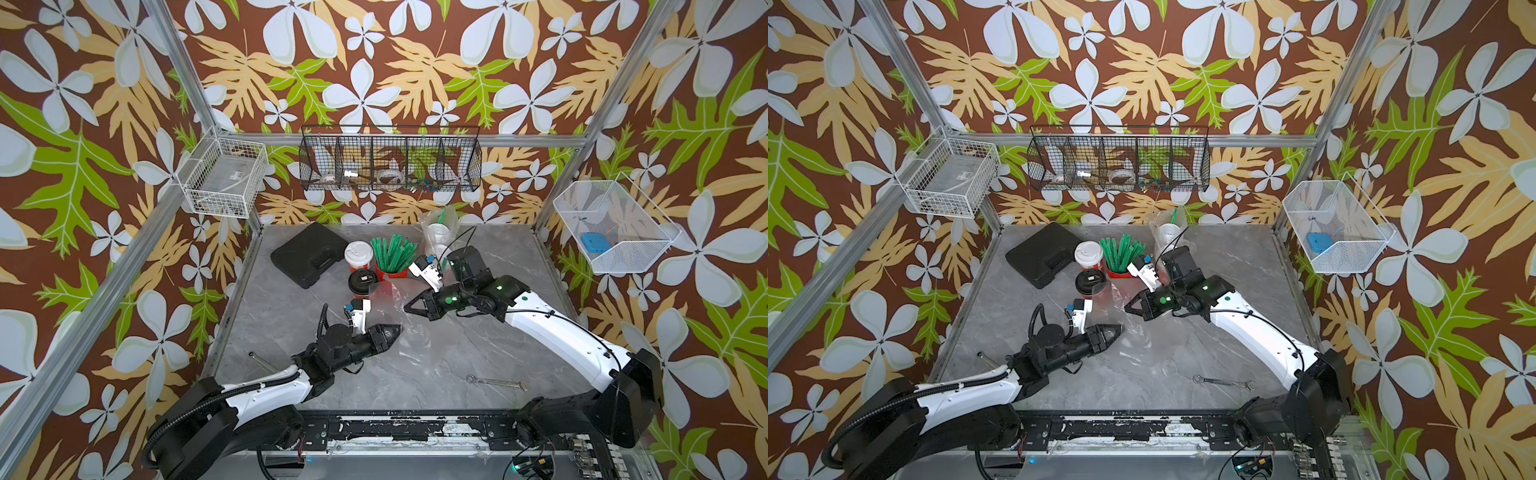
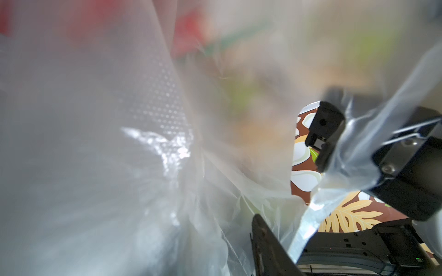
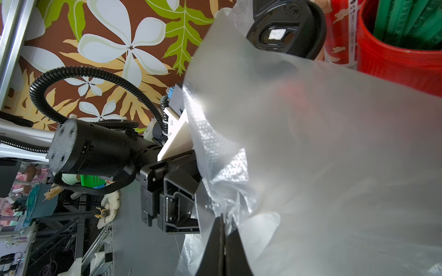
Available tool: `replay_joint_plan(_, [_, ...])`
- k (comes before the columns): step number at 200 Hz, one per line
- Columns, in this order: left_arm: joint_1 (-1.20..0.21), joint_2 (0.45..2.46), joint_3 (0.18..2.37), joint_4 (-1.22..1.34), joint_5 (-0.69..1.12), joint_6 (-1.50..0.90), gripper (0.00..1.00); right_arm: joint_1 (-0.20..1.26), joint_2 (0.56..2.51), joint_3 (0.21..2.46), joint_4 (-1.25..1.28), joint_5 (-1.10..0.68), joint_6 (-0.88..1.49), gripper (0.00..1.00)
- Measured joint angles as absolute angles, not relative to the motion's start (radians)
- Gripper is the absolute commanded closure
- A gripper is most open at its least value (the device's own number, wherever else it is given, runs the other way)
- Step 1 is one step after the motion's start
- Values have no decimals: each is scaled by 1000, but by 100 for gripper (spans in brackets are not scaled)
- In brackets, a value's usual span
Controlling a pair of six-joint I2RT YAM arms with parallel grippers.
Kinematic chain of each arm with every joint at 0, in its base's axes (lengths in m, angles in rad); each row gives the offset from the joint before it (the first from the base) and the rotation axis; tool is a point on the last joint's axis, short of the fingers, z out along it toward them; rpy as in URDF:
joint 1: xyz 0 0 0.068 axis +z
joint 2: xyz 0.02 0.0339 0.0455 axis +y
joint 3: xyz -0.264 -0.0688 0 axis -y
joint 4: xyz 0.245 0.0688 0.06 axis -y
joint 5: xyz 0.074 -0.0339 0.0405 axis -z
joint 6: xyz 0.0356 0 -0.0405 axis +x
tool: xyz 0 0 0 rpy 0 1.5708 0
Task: Pack milk tea into plastic carrier bags
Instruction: Adjust the plastic carrier bag at the center of the board.
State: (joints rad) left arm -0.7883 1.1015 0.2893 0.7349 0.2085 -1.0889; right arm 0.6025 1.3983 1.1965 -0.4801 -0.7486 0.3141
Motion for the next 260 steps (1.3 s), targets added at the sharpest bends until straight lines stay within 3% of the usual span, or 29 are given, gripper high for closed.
replay_joint_plan(98, [-788,1053,292,680,159,-1071,100,603,1364,1168,-475,-722,321,100])
replay_joint_plan(131, [-788,1027,306,651,159,-1074,100,599,1348,1160,-475,-702,329,100])
replay_joint_plan(155, [-788,994,393,564,186,-1067,100,588,1326,1160,-477,-694,333,54])
replay_joint_plan(181, [-788,944,541,384,230,-1014,100,561,1288,1159,-484,-678,332,25])
replay_joint_plan(218, [-788,896,830,-75,213,-889,100,524,1213,1154,-493,-644,333,3])
replay_joint_plan(260, [-788,882,1005,-519,109,-794,100,521,1182,1166,-494,-575,329,0])
